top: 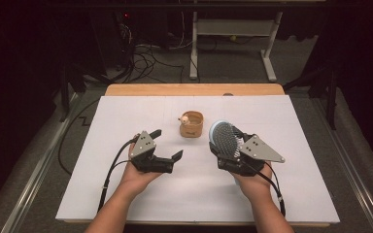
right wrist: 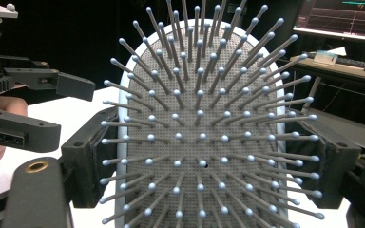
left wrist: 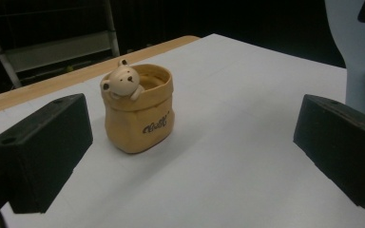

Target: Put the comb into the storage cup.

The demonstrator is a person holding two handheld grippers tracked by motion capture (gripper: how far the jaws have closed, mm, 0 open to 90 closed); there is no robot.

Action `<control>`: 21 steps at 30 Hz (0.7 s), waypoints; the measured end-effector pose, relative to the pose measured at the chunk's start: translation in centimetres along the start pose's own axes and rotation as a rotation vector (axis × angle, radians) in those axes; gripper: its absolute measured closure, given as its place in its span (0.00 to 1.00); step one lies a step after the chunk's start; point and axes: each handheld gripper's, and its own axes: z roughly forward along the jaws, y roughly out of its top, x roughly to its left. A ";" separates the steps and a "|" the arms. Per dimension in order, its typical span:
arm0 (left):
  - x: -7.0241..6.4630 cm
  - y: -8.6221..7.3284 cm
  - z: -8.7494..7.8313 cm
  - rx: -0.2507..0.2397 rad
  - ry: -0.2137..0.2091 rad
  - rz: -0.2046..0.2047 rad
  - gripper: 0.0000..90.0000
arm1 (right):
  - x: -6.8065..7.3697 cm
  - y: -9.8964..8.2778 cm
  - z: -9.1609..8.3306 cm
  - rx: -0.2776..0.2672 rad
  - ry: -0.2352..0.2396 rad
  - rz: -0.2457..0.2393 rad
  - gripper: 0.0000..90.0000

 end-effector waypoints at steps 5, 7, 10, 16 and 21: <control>-0.2 -0.2 -0.2 0.011 -0.024 -0.008 0.00 | 0.1 0.0 0.0 -0.001 0.000 -0.001 0.23; -0.2 -0.2 -0.4 0.017 -0.035 -0.013 0.00 | 0.2 -0.1 0.1 0.001 0.001 -0.005 0.23; -0.2 -0.2 -0.7 0.010 -0.045 -0.026 0.00 | 0.4 -0.1 0.2 0.007 0.000 -0.013 0.23; -0.2 -0.4 -1.1 0.002 -0.045 -0.036 0.00 | 0.5 -0.1 0.2 0.006 0.003 -0.016 0.23; -0.5 -0.1 -1.5 -0.020 -0.054 -0.038 0.00 | 0.7 -0.2 0.3 0.004 0.003 -0.020 0.23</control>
